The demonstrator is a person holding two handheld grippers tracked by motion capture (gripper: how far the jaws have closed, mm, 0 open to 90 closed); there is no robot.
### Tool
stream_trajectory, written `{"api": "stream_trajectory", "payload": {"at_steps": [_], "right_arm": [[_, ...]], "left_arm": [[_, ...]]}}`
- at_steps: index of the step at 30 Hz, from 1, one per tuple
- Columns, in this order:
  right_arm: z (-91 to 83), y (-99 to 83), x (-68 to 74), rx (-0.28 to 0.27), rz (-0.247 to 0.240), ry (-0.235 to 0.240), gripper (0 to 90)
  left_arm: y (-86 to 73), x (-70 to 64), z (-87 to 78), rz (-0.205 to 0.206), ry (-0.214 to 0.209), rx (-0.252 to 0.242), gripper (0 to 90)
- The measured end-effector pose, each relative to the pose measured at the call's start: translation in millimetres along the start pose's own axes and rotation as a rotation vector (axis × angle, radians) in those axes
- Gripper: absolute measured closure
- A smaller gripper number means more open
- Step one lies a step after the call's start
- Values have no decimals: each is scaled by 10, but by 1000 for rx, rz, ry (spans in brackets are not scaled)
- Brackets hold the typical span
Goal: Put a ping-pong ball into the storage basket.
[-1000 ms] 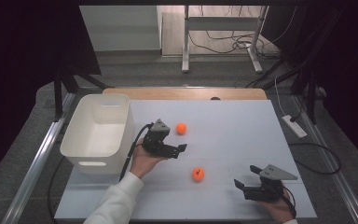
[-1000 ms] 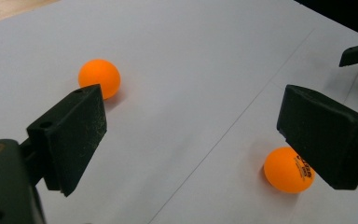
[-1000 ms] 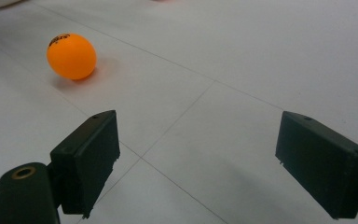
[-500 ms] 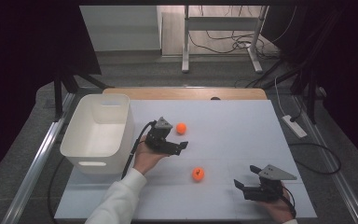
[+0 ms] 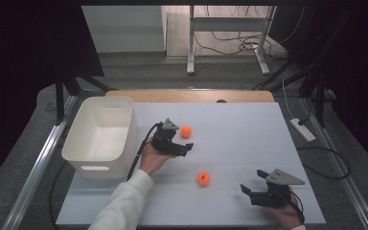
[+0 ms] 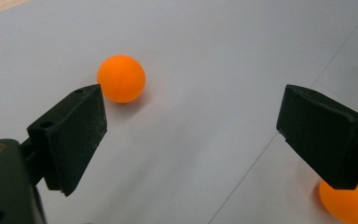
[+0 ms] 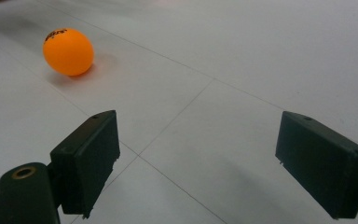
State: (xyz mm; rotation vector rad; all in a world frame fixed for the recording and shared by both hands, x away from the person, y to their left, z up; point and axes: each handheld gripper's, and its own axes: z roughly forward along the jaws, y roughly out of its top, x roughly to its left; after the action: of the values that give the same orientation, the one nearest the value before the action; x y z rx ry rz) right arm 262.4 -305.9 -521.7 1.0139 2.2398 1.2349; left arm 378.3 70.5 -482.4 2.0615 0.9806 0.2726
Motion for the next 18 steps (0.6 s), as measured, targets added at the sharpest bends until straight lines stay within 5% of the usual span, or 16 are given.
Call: {"api": "stream_trajectory", "payload": {"at_steps": [18], "right_arm": [[14,-2,1,9,-4,5,135]], "left_arm": [[62,121,163,7,19,24,91]]}}
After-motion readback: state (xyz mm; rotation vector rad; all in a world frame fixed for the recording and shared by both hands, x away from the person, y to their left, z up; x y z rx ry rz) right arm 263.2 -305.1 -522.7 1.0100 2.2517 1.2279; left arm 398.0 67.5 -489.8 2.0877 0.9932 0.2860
